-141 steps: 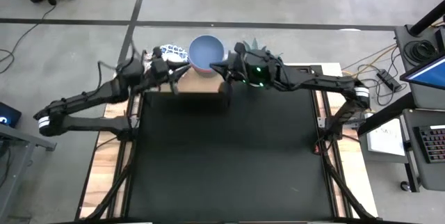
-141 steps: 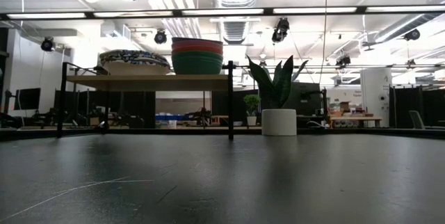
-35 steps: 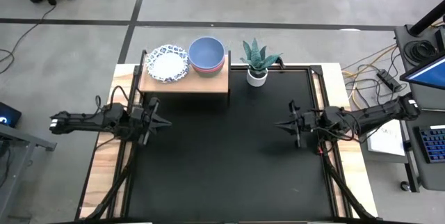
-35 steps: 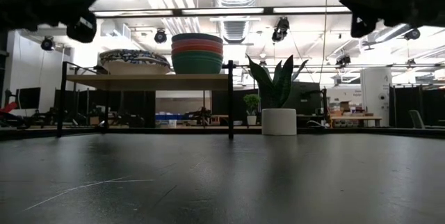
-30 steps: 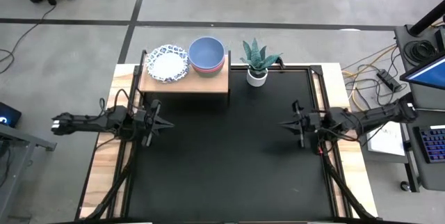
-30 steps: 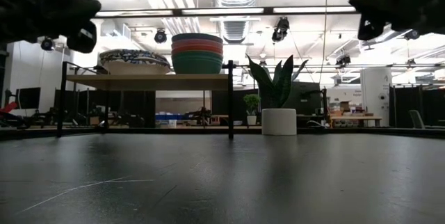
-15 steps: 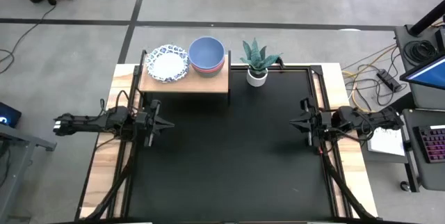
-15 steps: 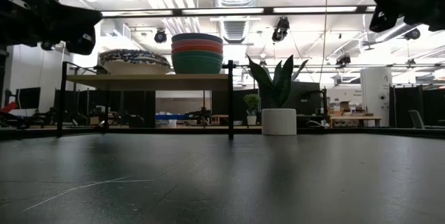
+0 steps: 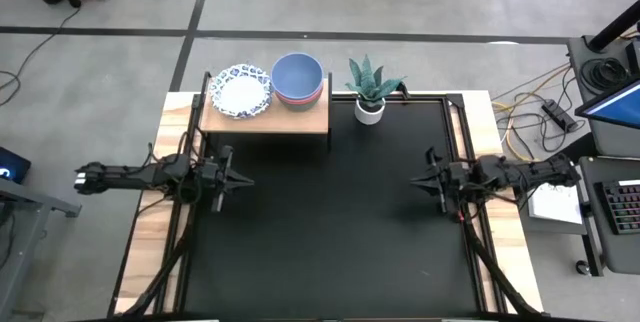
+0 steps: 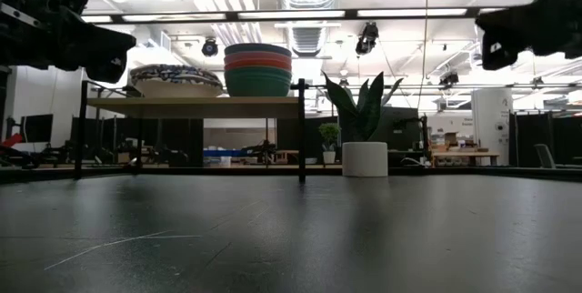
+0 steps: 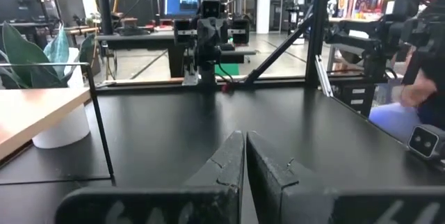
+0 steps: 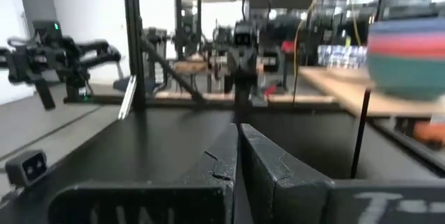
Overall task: Place and stack bowls onto a shelf
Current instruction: Return to Home Position
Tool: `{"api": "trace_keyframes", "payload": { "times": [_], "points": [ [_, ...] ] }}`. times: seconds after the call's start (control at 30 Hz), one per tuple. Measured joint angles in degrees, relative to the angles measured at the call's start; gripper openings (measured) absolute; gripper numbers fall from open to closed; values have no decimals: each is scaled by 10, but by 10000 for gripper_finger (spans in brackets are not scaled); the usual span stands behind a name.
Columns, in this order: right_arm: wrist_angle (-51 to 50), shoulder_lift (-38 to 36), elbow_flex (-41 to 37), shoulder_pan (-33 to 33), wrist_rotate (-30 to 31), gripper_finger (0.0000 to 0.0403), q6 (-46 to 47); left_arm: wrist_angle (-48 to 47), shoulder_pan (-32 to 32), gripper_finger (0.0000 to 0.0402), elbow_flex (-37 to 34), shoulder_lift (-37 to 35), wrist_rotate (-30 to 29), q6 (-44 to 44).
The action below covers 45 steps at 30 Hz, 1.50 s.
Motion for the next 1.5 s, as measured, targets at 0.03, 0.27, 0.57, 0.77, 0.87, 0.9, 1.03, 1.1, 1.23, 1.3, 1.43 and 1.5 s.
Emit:
{"api": "trace_keyframes", "payload": {
  "times": [0.03,0.27,0.57,0.77,0.87,0.9,1.03,1.1,1.23,1.3,1.43,1.5],
  "points": [
    [-8,2,0,0,0,9,3,0,0,0,0,1,0,0],
    [-37,6,0,0,0,9,11,1,0,0,0,8,0,0],
    [-38,6,0,0,0,9,10,0,0,0,0,12,1,0],
    [-39,6,0,0,0,9,10,1,0,0,0,12,1,0],
    [-38,6,0,0,0,9,10,1,0,0,0,12,1,0],
    [-38,6,0,0,0,9,10,1,0,0,0,12,1,0],
    [-38,6,0,0,0,9,10,1,0,0,0,15,1,0],
    [-38,6,0,0,0,9,10,1,0,0,0,16,1,0],
    [-38,6,0,0,0,9,10,1,0,0,0,17,1,0],
    [-38,6,0,0,0,9,10,1,0,0,0,17,1,0],
    [-38,6,0,0,0,9,10,1,0,0,0,18,1,0],
    [-38,6,0,0,0,9,10,1,0,0,0,17,1,0]
  ]
}}
